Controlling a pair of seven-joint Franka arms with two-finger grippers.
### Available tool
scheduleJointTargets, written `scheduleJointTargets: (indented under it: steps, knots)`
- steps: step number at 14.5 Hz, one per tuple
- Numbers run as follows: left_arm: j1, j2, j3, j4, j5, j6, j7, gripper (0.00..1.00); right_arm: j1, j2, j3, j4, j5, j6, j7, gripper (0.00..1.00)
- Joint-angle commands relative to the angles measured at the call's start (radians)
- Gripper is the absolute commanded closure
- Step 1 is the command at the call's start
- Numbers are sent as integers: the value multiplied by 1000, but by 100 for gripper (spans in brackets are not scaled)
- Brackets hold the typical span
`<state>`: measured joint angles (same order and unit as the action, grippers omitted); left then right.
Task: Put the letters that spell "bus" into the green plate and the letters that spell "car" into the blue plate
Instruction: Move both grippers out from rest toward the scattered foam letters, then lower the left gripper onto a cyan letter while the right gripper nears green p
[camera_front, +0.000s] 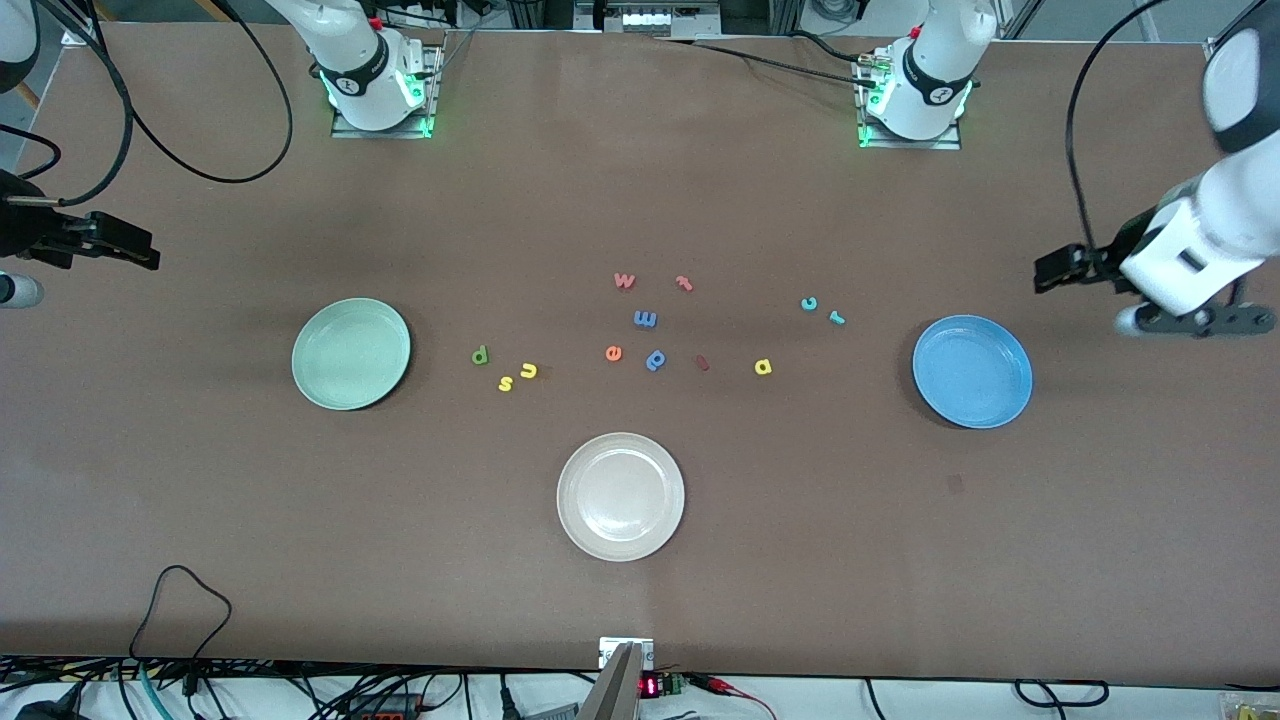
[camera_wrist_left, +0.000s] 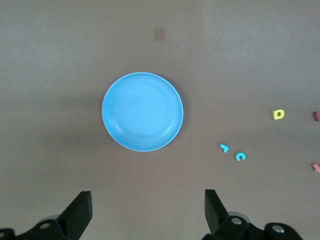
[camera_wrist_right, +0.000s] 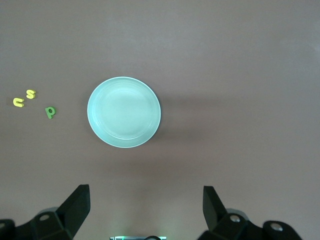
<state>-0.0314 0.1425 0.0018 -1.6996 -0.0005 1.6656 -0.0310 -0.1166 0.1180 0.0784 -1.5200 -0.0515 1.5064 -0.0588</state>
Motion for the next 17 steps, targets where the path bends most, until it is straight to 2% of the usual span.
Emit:
scheduleJointTargets:
  steps: [1,3,5,8,10,13,15,17]
  knots:
    - [-12,164,-41,21,-10,87,19,6,50,43,9,6,5,-17,7,0]
    - [-16,250,-80,8,-10,167,17,15,84,112,11,-2,18,-12,10,0]
    - [-18,313,-108,8,-18,198,13,23,126,178,11,-23,85,32,17,0]
    - [-18,388,-158,2,-19,224,-33,26,198,186,11,-168,90,209,152,0]
    - [-18,390,-189,-78,-19,299,-95,26,259,186,11,-273,88,335,177,0]
    - [-16,367,-218,-231,-18,471,-147,26,331,184,11,-448,91,605,189,0]
    - [-16,347,-232,-291,-18,496,-177,26,365,204,11,-499,91,711,186,0]
    - [-16,313,-241,-356,-18,522,-210,27,415,245,11,-500,91,753,185,0]
